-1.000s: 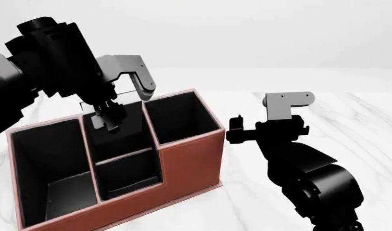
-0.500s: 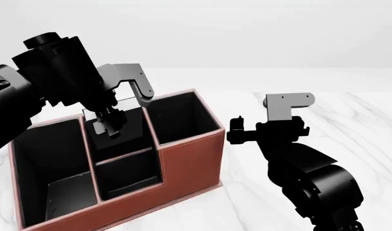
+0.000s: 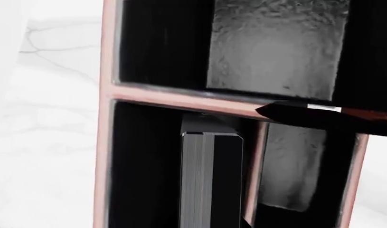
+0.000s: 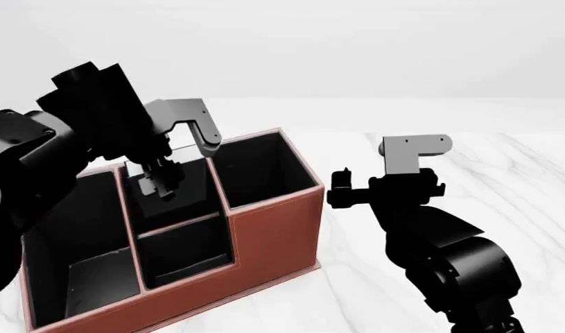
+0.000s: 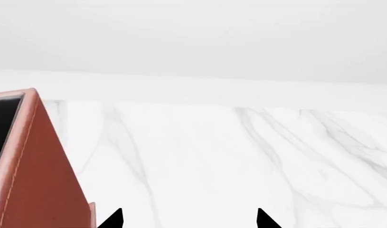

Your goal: Pick up the book and place it in the front compartment of the caddy.

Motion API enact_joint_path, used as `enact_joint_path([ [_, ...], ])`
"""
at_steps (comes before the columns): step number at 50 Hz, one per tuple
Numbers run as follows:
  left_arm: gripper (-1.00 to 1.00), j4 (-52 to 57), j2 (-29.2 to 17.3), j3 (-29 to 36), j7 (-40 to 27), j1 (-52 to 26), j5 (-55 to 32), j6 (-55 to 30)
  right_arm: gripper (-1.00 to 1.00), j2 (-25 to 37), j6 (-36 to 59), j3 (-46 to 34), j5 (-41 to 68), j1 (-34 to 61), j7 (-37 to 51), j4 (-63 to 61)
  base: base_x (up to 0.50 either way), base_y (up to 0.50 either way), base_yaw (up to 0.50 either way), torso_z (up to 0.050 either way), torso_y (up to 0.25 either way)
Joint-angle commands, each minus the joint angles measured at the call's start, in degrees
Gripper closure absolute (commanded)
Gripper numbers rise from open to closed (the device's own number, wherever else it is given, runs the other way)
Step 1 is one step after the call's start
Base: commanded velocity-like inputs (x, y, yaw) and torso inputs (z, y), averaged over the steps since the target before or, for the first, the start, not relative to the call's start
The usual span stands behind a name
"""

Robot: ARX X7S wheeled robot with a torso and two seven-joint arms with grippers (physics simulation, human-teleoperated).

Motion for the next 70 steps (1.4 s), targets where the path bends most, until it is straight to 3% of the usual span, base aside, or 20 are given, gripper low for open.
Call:
enact_joint_path([
  [1,1.0,-16.13,5.72,-0.28,4.12,4.05,2.87,8.57,-1.0,0.03,-0.74,-0.39,-0.19,0.21,-0.32,1.24,0.0,0.0,0.0,0.0,0.0],
  [70,1.0,-16.4,4.66,-30.7,5.93,12.59,32.21,7.86,-1.0,0.36,-2.88,-1.33,0.21,0.39,-0.47,4.08,0.0,0.0,0.0,0.0,0.001],
])
